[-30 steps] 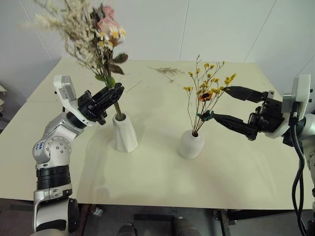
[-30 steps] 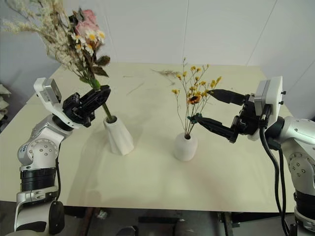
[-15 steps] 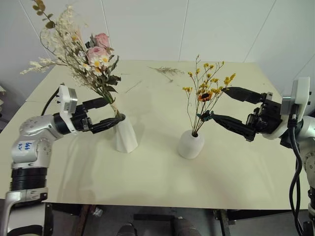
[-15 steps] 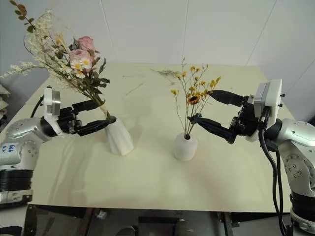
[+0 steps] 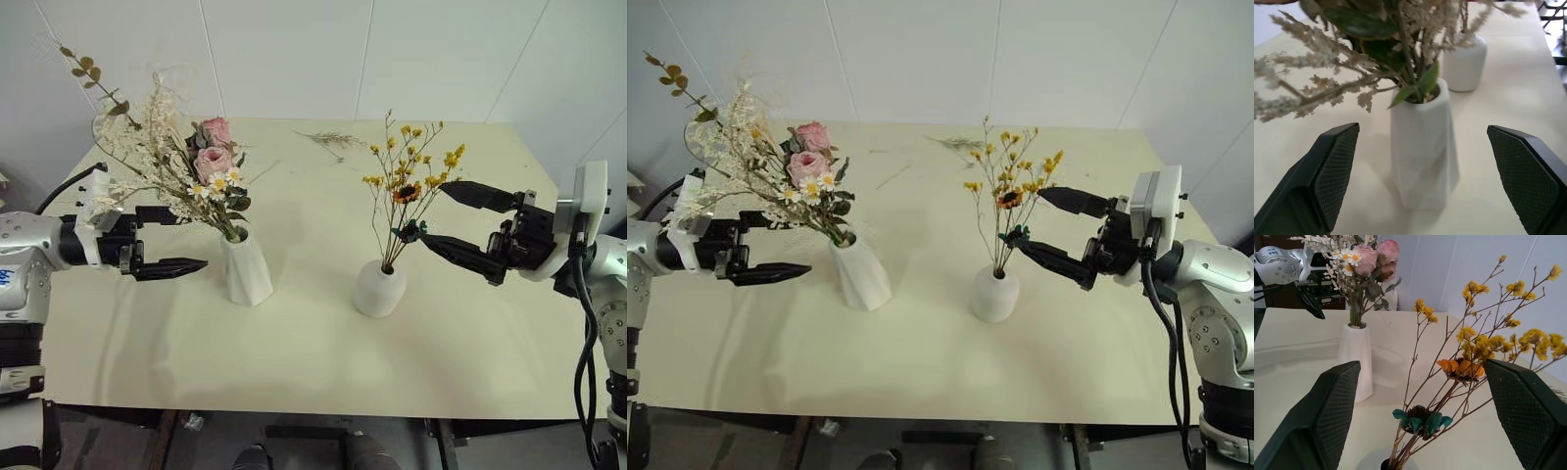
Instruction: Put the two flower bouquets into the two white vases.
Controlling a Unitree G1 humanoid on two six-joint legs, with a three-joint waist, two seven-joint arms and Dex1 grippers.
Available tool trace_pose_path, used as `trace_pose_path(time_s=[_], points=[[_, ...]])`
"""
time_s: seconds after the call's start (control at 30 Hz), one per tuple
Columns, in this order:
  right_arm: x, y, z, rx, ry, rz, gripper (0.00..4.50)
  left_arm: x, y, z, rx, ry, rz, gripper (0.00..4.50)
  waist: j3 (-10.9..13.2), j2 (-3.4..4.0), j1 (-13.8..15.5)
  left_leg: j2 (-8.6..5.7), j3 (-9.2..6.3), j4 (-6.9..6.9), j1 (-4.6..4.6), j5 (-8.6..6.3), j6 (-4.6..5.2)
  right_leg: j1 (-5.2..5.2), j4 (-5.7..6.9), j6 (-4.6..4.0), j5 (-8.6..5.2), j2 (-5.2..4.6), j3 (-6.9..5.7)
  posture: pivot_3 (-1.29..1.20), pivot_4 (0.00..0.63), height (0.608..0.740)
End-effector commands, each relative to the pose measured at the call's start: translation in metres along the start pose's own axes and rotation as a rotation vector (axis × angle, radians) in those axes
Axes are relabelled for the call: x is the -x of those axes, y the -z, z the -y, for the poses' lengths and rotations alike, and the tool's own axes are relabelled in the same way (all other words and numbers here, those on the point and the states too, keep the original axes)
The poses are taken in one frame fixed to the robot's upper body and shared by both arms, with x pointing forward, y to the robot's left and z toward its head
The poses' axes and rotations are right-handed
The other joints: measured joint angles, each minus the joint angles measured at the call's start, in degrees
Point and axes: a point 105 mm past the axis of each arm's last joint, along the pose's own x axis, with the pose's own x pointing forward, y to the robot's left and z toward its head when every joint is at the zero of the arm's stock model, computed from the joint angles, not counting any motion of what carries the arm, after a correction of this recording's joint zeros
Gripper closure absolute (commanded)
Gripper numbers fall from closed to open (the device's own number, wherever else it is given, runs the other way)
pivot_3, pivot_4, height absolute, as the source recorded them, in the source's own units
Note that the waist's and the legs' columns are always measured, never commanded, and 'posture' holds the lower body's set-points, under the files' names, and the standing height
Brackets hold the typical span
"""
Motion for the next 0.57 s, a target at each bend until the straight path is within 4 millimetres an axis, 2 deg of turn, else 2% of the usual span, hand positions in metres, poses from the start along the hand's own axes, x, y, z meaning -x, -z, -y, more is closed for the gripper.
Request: trace_pose_path(time_s=[0.03,0.17,0.4,0.57], points=[[0.008,-0.009,0.003,0.053,-0.033,-0.028,0.26,0.015,-0.015,0.006,-0.046,0.008,0.02,0.02,0.0,0.0,0.0,0.0,0.0,0.0,-0.01,0.0,0.0,-0.01,0.0,-0.01,-0.01,0.0,0.0,0.0,0.15,0.74],[0.021,-0.003,0.006,0.074,-0.045,-0.111,0.26,0.019,-0.017,0.004,-0.051,-0.056,0.057,0.02,0.0,0.0,0.1,0.0,0.0,0.0,0.02,0.0,0.0,0.0,0.01,-0.03,-0.02,0.0,-0.01,0.0,0.15,0.74],[0.041,-0.003,0.006,0.068,-0.002,-0.181,0.26,0.022,-0.001,0.014,0.0,-0.064,0.054,0.02,0.0,0.0,0.1,0.0,0.0,-0.04,0.02,-0.01,0.01,-0.01,0.01,-0.05,-0.05,-0.01,-0.01,0.0,0.15,0.74],[0.04,0.0,0.012,0.086,0.019,-0.181,0.26,0.025,-0.001,0.014,0.005,-0.079,0.051,0.02,0.0,0.0,0.0,0.0,0.03,0.0,0.08,0.0,0.01,0.01,0.06,-0.05,-0.05,-0.01,0.0,0.0,0.15,0.74]])
